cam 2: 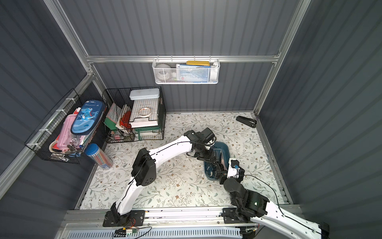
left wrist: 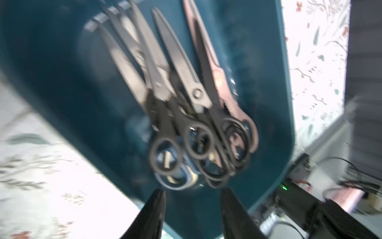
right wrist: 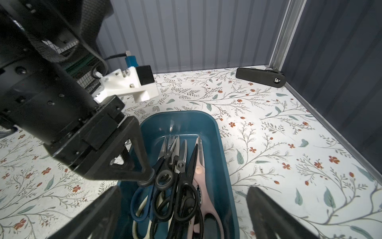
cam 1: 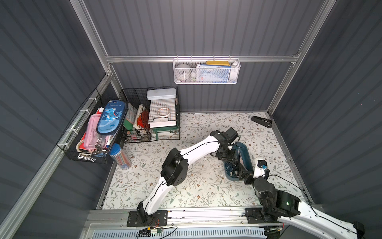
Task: Put the scissors into the storage box
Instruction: Place the scissors in the storage box.
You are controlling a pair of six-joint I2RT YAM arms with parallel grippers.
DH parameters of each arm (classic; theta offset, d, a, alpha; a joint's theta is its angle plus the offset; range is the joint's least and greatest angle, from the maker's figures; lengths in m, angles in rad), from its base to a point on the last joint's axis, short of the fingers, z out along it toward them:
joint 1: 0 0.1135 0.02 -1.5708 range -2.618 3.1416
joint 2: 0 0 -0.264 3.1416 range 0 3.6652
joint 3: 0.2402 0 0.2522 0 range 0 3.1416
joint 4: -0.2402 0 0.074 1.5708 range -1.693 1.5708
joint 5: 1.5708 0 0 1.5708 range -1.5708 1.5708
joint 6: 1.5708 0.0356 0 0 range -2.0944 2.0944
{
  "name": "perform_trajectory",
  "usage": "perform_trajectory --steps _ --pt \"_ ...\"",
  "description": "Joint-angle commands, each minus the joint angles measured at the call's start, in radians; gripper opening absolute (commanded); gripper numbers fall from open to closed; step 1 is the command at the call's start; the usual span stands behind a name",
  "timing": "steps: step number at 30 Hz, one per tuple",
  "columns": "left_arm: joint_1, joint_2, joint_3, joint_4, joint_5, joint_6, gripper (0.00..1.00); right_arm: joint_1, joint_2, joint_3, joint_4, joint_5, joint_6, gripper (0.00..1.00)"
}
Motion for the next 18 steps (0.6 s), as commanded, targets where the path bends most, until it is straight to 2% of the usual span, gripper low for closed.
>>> perform_trajectory --steps 1,2,5,7,8,9,10,12,14,18 --pt "0.039 -0.25 -0.204 0.244 -0.277 -0.035 0.56 0.003 -0.016 0.017 -0.007 0.016 0.007 0.99" --pt "0.043 -0.337 -0.311 0.326 -0.364 -0.042 0.58 0.003 -0.024 0.011 0.002 0.018 -0.001 0.99" --pt "0.045 -0.562 -0.582 0.568 -0.594 0.041 0.66 0.001 -0.028 -0.042 0.133 0.056 -0.069 0.99" --pt "0.045 -0.67 -0.713 0.604 -0.783 0.098 0.77 -0.003 -0.021 -0.058 0.185 0.078 -0.096 0.99" --pt "0.046 -0.719 -0.76 0.603 -0.899 0.109 0.87 -0.007 -0.014 -0.066 0.226 0.081 -0.12 0.99" --pt "0.049 -0.764 -0.815 0.608 -1.017 0.129 0.95 -0.015 -0.001 -0.092 0.334 0.081 -0.179 0.99" --pt "0.051 -0.797 -0.873 0.64 -1.116 0.181 0.99 -0.029 0.015 -0.118 0.441 0.064 -0.245 0.99" --pt "0.073 -0.867 -0.987 0.684 -1.331 0.243 1.0 -0.082 0.068 -0.15 0.638 -0.045 -0.4 0.99" --pt "0.128 -0.915 -1.079 0.689 -1.405 0.25 0.99 -0.171 0.157 -0.14 0.737 -0.126 -0.472 0.99" --pt "0.314 -0.994 -1.276 0.787 -1.287 0.275 0.99 -0.469 0.407 0.005 0.633 -0.223 -0.386 0.99"
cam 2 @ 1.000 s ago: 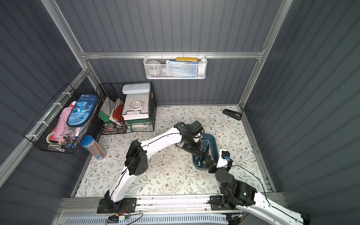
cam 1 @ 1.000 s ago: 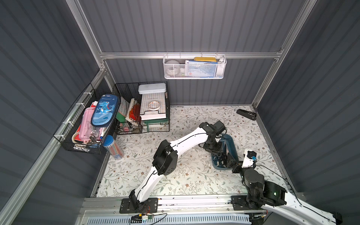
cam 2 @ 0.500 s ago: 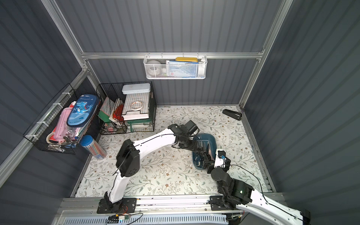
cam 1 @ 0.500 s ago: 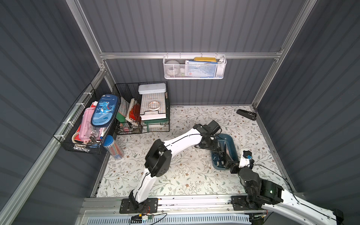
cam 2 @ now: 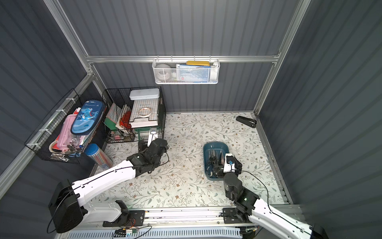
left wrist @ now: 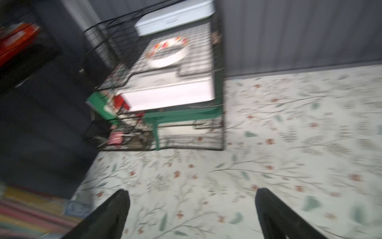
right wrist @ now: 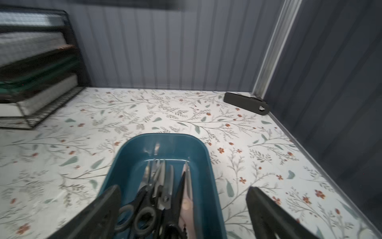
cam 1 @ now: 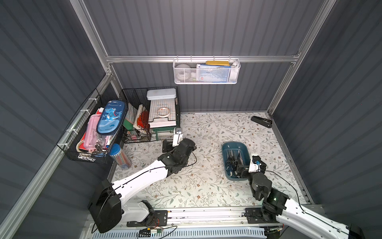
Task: Put the scissors into the storage box
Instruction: Place the scissors in the storage box, then reset both arms
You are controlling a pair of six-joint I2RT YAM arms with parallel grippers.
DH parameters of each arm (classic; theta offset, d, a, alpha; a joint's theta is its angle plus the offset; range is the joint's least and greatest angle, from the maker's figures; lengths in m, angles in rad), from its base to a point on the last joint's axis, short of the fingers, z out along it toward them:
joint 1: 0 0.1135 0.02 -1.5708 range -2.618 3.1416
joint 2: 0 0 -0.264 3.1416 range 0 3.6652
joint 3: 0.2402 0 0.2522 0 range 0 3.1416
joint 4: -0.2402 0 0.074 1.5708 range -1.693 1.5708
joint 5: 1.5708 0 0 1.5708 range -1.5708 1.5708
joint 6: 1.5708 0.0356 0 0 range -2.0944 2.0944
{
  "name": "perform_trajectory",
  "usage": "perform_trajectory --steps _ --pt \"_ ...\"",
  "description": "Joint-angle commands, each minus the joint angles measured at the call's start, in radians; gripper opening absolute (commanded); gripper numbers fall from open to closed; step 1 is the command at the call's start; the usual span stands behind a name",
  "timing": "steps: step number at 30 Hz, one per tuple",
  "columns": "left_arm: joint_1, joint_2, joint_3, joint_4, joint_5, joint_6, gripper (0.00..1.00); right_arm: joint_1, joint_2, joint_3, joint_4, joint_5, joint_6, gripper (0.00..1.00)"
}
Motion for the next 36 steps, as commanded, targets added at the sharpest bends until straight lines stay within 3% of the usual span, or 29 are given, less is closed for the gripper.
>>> perform_trajectory --steps 1,3,5,6,11,13,16,22,25,31,36 --pt "0.107 -0.069 -0.142 0.128 -0.053 0.086 0.99 -0.202 0.165 0.126 0.028 -0.14 -0.013 0.99" --pt "0.134 -0.093 -0.272 0.351 0.044 0.276 0.99 -0.303 0.285 0.168 0.054 -0.195 -0.027 0.99" --pt "0.144 -0.074 -0.371 0.563 0.047 0.36 0.99 -0.352 0.388 0.168 0.164 -0.232 -0.071 0.99" --pt "0.161 -0.056 -0.401 0.64 0.081 0.373 0.99 -0.372 0.437 0.171 0.206 -0.25 -0.073 0.99" --pt "0.278 0.022 -0.427 0.695 0.248 0.335 0.99 -0.444 0.594 0.202 0.292 -0.339 -0.032 0.99" --pt "0.316 0.055 -0.499 0.893 0.342 0.348 0.99 -0.464 0.62 0.187 0.341 -0.367 -0.012 0.99" --pt "0.352 0.142 -0.566 1.158 0.368 0.35 0.99 -0.486 0.674 0.132 0.496 -0.4 -0.018 0.99" --pt "0.378 0.288 -0.583 1.393 0.541 0.501 0.98 -0.512 0.69 0.064 0.65 -0.467 -0.082 0.99" --pt "0.409 0.481 -0.636 1.703 0.545 0.489 0.98 -0.529 0.735 0.02 0.788 -0.504 -0.107 0.99" --pt "0.432 0.49 -0.609 1.662 0.56 0.473 0.98 -0.543 1.005 -0.026 1.153 -0.511 -0.128 0.99" --pt "0.456 0.455 -0.567 1.539 0.608 0.459 0.99 -0.549 1.036 0.009 1.143 -0.492 -0.121 0.99"
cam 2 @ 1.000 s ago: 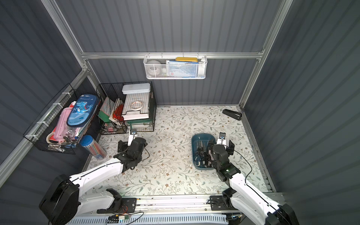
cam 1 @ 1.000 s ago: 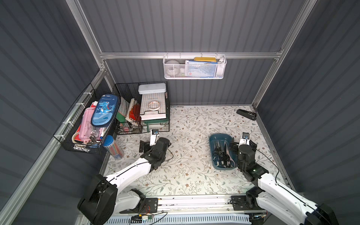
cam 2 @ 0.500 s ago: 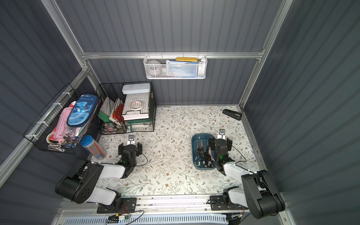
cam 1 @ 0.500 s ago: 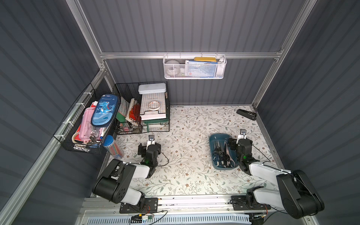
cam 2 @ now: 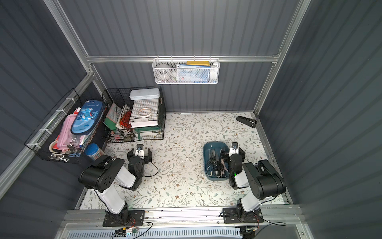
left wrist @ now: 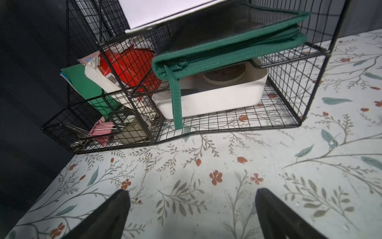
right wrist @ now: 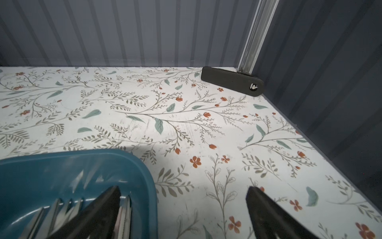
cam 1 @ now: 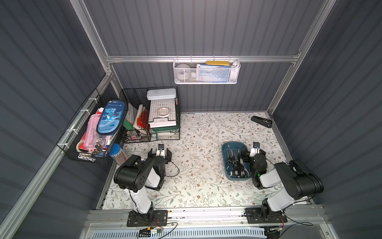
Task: Put the scissors into the storage box
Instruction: Reset both arms
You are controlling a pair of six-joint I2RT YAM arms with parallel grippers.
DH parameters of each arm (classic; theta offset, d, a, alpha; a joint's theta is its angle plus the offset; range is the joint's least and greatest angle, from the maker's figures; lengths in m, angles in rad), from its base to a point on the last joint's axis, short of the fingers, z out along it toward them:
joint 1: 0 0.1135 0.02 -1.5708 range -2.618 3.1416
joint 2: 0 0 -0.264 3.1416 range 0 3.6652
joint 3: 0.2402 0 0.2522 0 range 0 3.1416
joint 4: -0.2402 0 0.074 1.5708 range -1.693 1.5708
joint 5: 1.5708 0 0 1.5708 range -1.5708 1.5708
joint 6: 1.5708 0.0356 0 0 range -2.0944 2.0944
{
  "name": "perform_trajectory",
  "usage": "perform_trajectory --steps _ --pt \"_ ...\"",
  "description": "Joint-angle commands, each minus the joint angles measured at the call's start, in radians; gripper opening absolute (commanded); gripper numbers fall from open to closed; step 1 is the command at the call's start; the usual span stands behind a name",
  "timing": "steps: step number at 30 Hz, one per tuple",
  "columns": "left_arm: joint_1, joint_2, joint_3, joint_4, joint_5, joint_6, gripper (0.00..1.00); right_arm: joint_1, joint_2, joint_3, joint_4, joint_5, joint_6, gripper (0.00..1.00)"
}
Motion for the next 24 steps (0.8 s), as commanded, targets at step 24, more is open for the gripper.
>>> perform_trajectory --steps 24 --pt "0.168 -0.066 0.237 -0.493 0.176 -0.146 1.0 -0.132 -0.044 0.198 -0.344 -0.136 0.103 0.99"
